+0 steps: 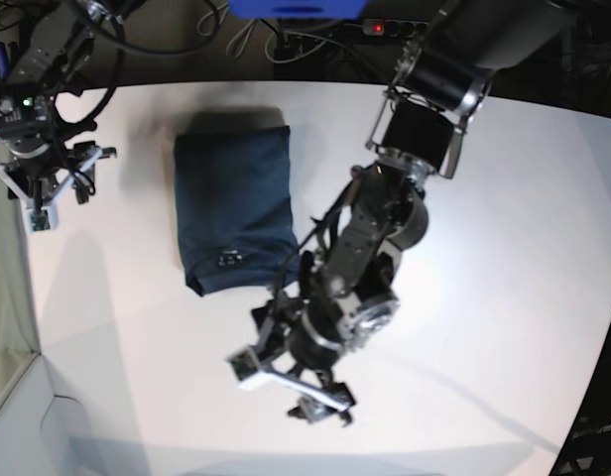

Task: Layout the t-shirt on the table in an organized manner, then fold the t-shirt properly

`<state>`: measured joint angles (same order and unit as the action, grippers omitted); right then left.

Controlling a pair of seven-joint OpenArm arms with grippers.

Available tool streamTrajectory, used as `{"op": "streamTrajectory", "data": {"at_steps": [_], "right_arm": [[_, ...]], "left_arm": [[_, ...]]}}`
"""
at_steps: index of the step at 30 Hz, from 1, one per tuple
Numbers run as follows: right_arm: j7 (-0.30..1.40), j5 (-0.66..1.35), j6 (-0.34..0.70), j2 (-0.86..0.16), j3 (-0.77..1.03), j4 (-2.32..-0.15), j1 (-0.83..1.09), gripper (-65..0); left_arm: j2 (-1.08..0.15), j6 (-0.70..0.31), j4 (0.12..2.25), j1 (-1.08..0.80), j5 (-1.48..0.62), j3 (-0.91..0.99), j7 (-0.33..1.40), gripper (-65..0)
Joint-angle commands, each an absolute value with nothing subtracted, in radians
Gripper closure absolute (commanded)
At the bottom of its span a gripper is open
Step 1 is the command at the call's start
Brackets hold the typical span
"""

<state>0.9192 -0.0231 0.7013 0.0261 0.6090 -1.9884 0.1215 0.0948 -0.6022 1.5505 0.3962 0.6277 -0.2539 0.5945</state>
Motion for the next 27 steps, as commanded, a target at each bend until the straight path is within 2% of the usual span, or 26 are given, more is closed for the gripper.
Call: {"op": "streamTrajectory", "data": {"at_steps": [1, 5, 6, 9, 12, 20, 27], "right_arm": [[0.901, -0.015, 0.698, 0.033, 0.587, -2.005, 0.108, -22.1], [0.903, -0.015, 0.698, 0.074, 0.535, -2.015, 0.099, -0.4], [0.903, -0.015, 0.698, 0.090, 0.522, -2.017, 0.101, 0.0], [0.903, -0.015, 0.698, 0.125, 0.464, -2.018, 0.105, 0.0], [0.903, -0.015, 0.698, 0.154, 0.401, -2.015, 0.122, 0.0], [0.892, -0.015, 0.698, 0.157, 0.211, -1.966, 0.209, 0.0], [0.828, -0.015, 0.698, 0.157, 0.193, -1.819, 0.223, 0.0]], "left_arm": [[0.105, -0.588, 1.592, 0.406, 0.627, -0.211, 0.575, -37.6], [0.105, -0.588, 1.689, 0.288, 0.625, -0.076, 0.573, -13.8], [0.104, -0.588, 1.719, 0.257, 0.625, -0.045, 0.572, -8.6], [0.070, -0.588, 1.776, 0.183, 0.624, 0.015, 0.573, -0.9], [0.038, -0.588, 1.825, 0.116, 0.624, 0.081, 0.575, 0.0], [-0.044, -0.588, 1.945, -0.056, 0.624, 0.266, 0.575, -0.1], [-0.051, -0.590, 1.998, -0.170, 0.624, 0.389, 0.575, -0.1]]}}
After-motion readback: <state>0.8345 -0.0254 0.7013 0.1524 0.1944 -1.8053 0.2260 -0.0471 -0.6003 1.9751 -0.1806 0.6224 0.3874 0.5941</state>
